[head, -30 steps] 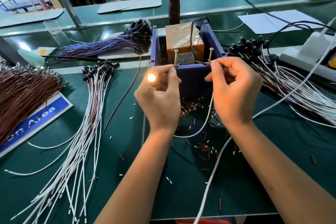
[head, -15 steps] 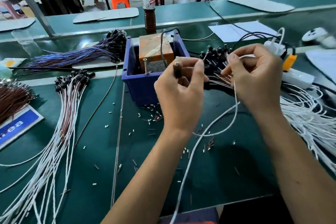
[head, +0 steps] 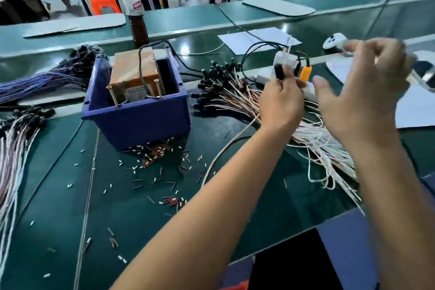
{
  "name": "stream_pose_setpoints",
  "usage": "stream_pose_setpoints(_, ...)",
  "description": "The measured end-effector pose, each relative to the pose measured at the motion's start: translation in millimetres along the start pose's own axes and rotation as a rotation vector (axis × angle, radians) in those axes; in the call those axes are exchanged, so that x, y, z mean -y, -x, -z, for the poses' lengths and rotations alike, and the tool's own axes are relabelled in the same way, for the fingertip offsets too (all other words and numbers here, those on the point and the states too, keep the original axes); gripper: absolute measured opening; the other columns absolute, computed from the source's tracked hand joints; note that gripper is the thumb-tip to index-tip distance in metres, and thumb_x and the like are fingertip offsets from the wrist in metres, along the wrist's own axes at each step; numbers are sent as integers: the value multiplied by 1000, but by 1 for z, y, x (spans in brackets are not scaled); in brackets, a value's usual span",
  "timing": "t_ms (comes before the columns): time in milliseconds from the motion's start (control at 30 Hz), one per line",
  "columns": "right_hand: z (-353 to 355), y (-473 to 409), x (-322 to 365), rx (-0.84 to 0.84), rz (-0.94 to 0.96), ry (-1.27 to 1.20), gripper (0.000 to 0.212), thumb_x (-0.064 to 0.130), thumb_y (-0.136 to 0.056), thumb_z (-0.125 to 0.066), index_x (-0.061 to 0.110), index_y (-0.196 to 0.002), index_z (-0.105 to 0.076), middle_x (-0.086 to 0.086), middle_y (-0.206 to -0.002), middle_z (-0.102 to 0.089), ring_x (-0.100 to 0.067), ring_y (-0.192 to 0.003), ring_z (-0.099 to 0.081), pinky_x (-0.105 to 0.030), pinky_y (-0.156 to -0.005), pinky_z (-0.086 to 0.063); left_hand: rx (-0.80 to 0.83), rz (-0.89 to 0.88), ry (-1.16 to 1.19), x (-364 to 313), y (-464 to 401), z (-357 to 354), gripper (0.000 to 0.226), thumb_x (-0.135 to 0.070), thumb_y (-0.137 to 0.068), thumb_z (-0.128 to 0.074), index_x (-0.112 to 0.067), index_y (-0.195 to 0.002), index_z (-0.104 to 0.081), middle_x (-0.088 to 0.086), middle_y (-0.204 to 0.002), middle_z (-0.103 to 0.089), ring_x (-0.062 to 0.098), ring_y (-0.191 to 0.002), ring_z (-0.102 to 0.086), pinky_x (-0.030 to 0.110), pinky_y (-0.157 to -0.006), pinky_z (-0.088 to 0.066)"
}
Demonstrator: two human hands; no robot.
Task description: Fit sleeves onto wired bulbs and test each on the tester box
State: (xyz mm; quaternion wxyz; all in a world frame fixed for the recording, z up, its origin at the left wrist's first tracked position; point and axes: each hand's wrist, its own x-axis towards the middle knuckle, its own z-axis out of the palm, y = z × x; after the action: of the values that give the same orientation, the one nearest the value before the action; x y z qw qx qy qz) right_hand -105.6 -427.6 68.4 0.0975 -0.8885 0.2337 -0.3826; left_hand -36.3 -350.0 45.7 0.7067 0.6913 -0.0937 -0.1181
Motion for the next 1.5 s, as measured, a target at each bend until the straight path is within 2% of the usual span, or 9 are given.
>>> stream_pose_setpoints(167, -15, 7, -7, 429, 177, -306, 28, 29, -102, -51, 12, -111, -71, -13, -104, -69, -31, -95, -62, -38, -75, -44, -57, 102, 206, -11, -5, -11, 59, -57, -108, -32, -21, -73, -63, 16, -105, -73, 34, -109, -67, 49, -107, -48)
stream_pose_setpoints(267, -22, 9, -4, 437, 183, -407, 23, 27, -92, -44, 15, -90, -64, -8, -85, -60, -27, -80, -54, -34, -65, -30, -50, 140, 280, -23, -5, -12, 58, -58, -108, -33, -21, -80, -68, 6, -99, -66, 27, -100, -64, 43, -103, -49)
stream_pose_setpoints(400, -24, -1, -11, 291, -13, -486, 24, 31, -101, -48, 19, -89, -66, 2, -79, -66, -11, -73, -64, -33, -70, -53, 121, -28, 149, -30, 0, -10, 66, -75, -90, -52, -14, -108, -68, 2, -96, -64, 19, -92, -63, 40, -87, -52)
stream_pose_setpoints(567, -11, -24, -31, -126, -283, -261, 25, 25, -104, -47, 14, -104, -69, -8, -95, -72, -35, -91, -66, -32, -71, -40, -62, -483, -969, 12, -11, 22, 58, -65, -89, -67, -18, -121, -54, 4, -121, -54, 25, -117, -44, 38, -104, -37)
stream_pose_setpoints(667, -13, -33, -41, 101, -302, -34, 26, 24, -102, -50, 11, -110, -71, -23, -102, -71, -41, -89, -59, -39, -74, -41, -73, -430, -1267, 33, -15, 42, 34, -37, -97, -69, -16, -115, -49, 4, -112, -64, 27, -109, -51, 34, -95, -39)
stream_pose_setpoints(800, -29, -23, -42, 545, -269, 136, 21, 22, -102, -56, 17, -109, -75, -18, -96, -67, -37, -87, -59, -36, -73, -44, -111, -434, -1166, 31, -17, 56, 5, -12, -100, -59, -13, -99, -64, 5, -93, -69, 29, -98, -57, 36, -75, -46)
stream_pose_setpoints(1067, -83, -9, 30, 220, -5, -56, 30, 27, -102, -55, 10, -94, -78, -21, -88, -73, -43, -82, -67, -37, -64, -42, -351, -558, -523, 5, -12, 59, 21, -22, -97, -65, -11, -79, -67, -2, -68, -66, 24, -67, -61, 39, -66, -49)
stream_pose_setpoints(1233, -111, -5, 50, 350, 10, 95, 36, 21, -110, -38, 4, -114, -70, -19, -120, -65, -40, -120, -57, -46, -90, -46, -228, -525, -781, 26, -22, 66, 32, -38, -103, -57, -12, -99, -76, 4, -98, -73, 26, -97, -60, 37, -92, -44)
stream_pose_setpoints(1500, -112, 12, 40, 431, -51, -195, 24, 18, -102, -53, 6, -86, -67, -16, -97, -61, -39, -89, -65, -36, -72, -44, -16, -357, -1079, 52, -30, 72, 59, -52, -111, -24, -24, -122, -74, 4, -157, -49, 32, -138, -38, 40, -116, -26)
